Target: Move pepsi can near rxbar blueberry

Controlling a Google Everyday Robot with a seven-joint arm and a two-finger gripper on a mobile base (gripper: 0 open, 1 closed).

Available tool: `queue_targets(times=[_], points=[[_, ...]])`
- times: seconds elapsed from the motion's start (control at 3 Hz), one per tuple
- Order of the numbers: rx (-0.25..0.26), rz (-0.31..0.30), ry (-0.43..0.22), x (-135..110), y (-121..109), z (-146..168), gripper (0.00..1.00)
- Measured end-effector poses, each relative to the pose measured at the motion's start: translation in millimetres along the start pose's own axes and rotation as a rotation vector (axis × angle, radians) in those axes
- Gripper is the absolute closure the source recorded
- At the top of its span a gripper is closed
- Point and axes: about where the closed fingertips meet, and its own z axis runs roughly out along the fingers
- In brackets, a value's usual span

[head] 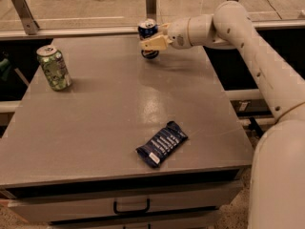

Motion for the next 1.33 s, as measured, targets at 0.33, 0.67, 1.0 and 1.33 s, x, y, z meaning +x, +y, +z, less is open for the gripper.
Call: queue_targets(times=[0.33,0.67,1.0,1.33], points=[[0.011,-0.033,0.008,-3.9,16.1,-35.2,1.0],[-0.005,-0.025,0.014,1.5,19.8,-31.6,1.0],[-0.052,-0.019,0.023,5.4,26.1,-24.6,1.0],[-0.151,-0.033,0.049,11.3,55.3,-37.5,1.0]])
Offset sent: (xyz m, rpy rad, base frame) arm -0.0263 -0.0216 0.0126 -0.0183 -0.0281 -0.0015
